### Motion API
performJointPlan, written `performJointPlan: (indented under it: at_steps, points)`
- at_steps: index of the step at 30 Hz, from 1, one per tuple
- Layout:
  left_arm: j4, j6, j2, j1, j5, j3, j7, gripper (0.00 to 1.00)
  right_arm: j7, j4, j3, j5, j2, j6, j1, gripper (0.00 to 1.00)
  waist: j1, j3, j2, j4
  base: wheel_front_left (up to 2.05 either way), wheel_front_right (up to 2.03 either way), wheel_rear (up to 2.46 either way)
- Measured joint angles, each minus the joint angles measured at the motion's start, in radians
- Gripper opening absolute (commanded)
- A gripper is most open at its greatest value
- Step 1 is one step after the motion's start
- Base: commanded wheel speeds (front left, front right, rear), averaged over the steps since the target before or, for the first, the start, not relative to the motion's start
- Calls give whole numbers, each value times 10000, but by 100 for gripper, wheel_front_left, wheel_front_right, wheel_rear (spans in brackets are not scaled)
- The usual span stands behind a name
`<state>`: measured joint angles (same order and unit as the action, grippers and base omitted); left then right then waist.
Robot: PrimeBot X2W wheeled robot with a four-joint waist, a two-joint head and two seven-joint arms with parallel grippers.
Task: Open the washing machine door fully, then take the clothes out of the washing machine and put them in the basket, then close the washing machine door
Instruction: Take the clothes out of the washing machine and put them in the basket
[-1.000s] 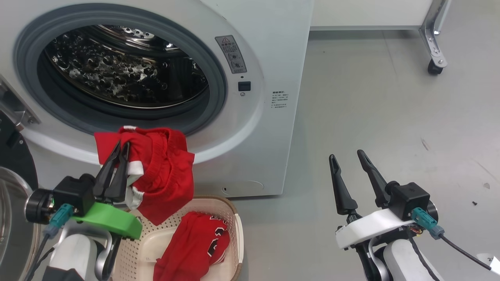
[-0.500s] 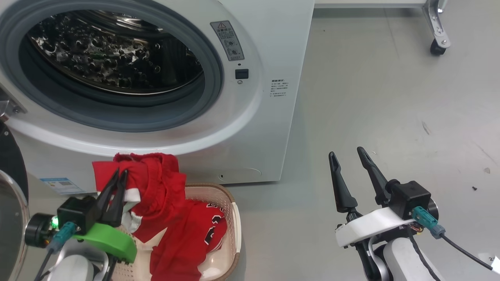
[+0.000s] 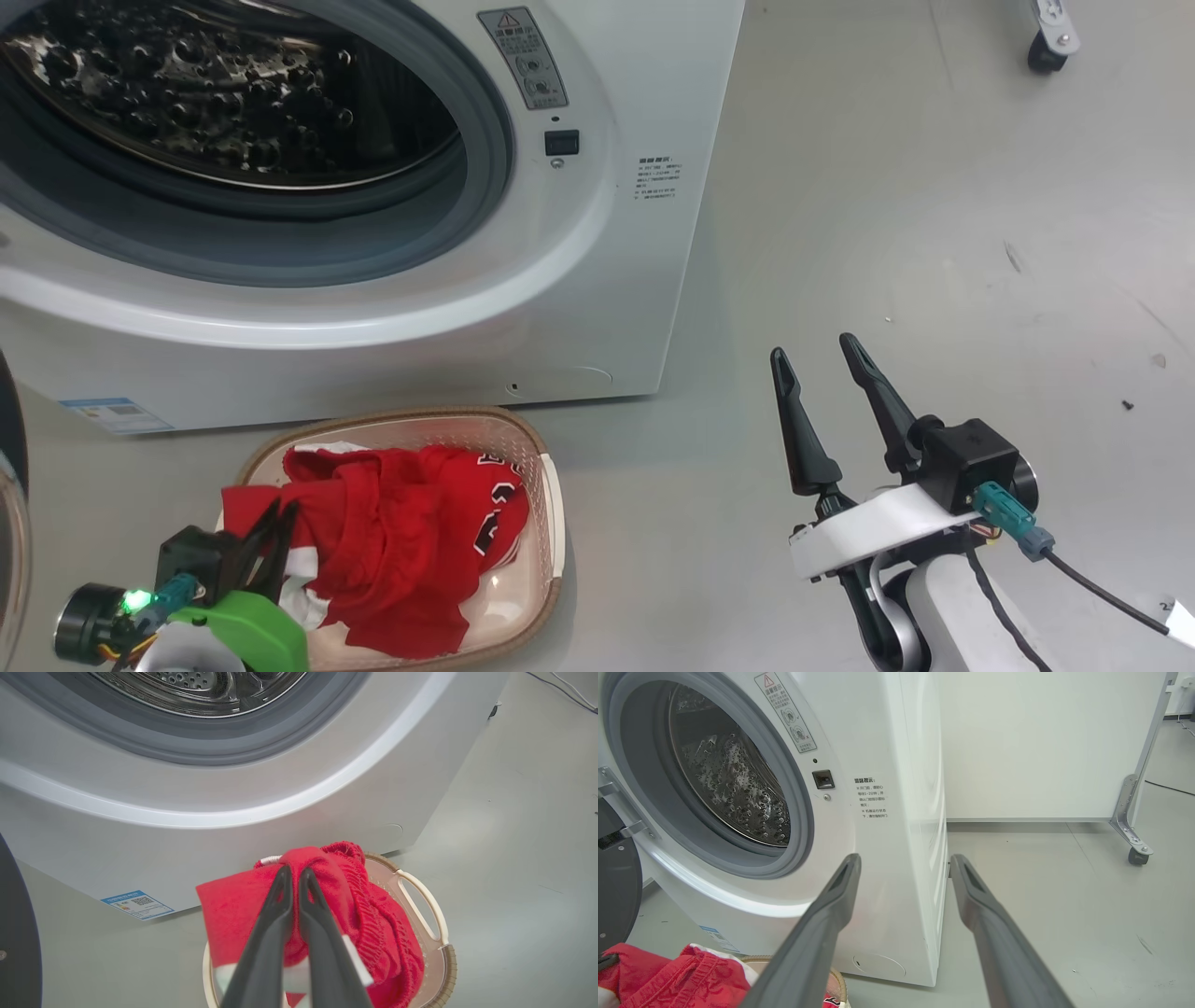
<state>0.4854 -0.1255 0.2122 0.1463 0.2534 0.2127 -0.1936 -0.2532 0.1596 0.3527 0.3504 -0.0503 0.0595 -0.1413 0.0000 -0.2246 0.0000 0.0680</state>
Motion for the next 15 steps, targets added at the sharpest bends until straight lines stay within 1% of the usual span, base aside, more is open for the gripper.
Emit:
performJointPlan:
  at_steps: [4, 7, 12, 15]
  points:
    - [378, 0, 75, 6, -4, 44, 174, 0, 0, -46, 71, -35, 0, 0, -134, 100, 0, -266, 0, 87, 0, 0, 0]
    - [700, 0, 249, 44, -23, 84, 303, 0, 0, -134, 111, -102, -2, -2, -218, 100, 0, -566, 0, 202, 0, 0, 0]
    - [1189, 0, 345, 372, -100, 73, 531, 0, 0, -221, 180, -169, -2, -8, -397, 100, 0, -967, 0, 387, 0, 0, 0]
    - [1384, 0, 453, 592, -165, 71, 612, 0, 0, -307, 213, -171, 0, -94, -472, 100, 0, -1214, 0, 526, 0, 0, 0]
